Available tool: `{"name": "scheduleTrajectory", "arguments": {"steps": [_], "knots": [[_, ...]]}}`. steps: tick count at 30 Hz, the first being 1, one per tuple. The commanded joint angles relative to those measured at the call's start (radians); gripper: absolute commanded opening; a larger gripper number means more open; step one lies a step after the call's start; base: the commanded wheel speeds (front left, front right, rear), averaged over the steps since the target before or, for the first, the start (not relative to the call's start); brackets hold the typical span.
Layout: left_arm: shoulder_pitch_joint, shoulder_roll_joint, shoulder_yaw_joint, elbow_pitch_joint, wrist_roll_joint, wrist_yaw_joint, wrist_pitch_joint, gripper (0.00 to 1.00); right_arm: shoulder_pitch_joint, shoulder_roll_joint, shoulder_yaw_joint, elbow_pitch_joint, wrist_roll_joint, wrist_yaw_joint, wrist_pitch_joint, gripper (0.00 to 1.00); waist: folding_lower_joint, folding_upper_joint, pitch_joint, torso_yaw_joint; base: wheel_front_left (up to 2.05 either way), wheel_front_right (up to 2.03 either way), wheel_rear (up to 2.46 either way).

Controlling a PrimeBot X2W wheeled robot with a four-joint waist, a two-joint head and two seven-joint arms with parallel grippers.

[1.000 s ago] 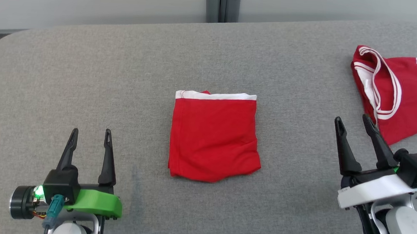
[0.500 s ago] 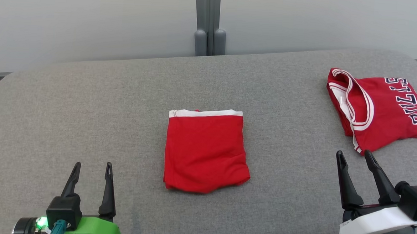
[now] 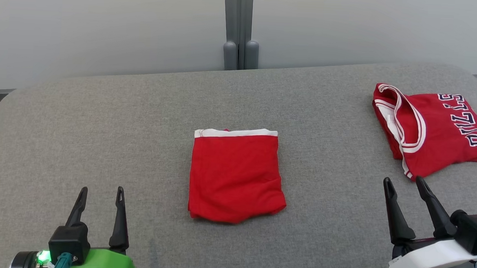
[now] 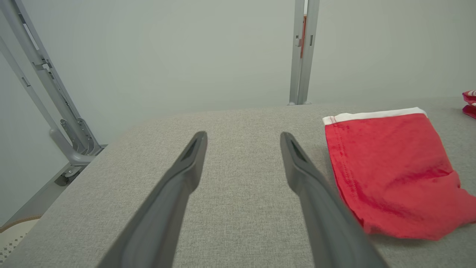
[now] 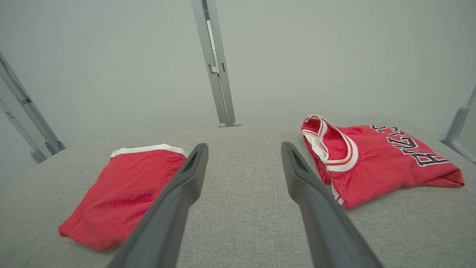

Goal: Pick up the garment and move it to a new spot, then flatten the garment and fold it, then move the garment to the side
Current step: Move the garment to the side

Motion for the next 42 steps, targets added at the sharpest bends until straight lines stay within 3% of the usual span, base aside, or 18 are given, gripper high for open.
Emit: {"name": "scheduleTrajectory", "arguments": {"steps": [1,11,18,27,33,38,39,40,42], "knots": [[0.015,0.008,-0.001,-0.004,-0.006,0.005,0.002,1.0,0.015,0.001,-0.004,-0.005,-0.009,0.0,0.004,1.0,0.0,0.0,-0.001,0.0,0.0,0.0,0.0],[-0.009,0.015,-0.009,-0.01,-0.005,0.009,-0.004,1.0,0.005,-0.014,-0.002,0.015,-0.006,0.0,0.02,1.0,0.0,0.0,0.008,0.012,0.0,0.0,0.0],[-0.089,0.009,-0.016,-0.021,-0.006,-0.002,-0.025,1.0,-0.082,-0.039,0.043,0.075,0.027,0.0,0.026,1.0,0.0,0.0,0.101,0.082,0.0,0.0,0.0],[-0.222,-0.029,-0.039,0.015,0.003,-0.015,-0.068,1.0,-0.308,-0.053,0.206,0.299,0.086,0.0,-0.002,1.0,0.0,0.0,0.255,0.171,0.0,0.0,0.0],[-0.265,-0.047,-0.044,0.049,0.004,-0.021,-0.082,1.0,-0.422,-0.033,0.311,0.482,0.142,0.0,-0.032,1.0,0.0,0.0,0.288,0.199,0.0,0.0,0.0],[-0.279,-0.057,-0.048,0.068,0.009,-0.025,-0.089,1.0,-0.49,-0.032,0.341,0.615,0.198,-0.001,-0.067,1.0,0.0,0.0,0.293,0.204,0.0,0.0,0.0],[-0.281,-0.058,-0.049,0.069,0.009,-0.027,-0.089,1.0,-0.499,-0.031,0.344,0.635,0.21,-0.001,-0.075,0.98,0.0,0.0,0.294,0.205,0.0,0.0,0.0],[-0.283,-0.059,-0.05,0.071,0.008,-0.028,-0.089,1.0,-0.508,-0.032,0.352,0.652,0.217,-0.001,-0.079,0.71,0.0,0.0,0.295,0.204,0.0,0.0,0.0],[-0.288,-0.062,-0.05,0.072,0.011,-0.032,-0.088,1.0,-0.527,-0.032,0.373,0.686,0.249,-0.001,-0.089,0.29,0.0,0.0,0.296,0.201,0.0,0.0,0.0]]}}
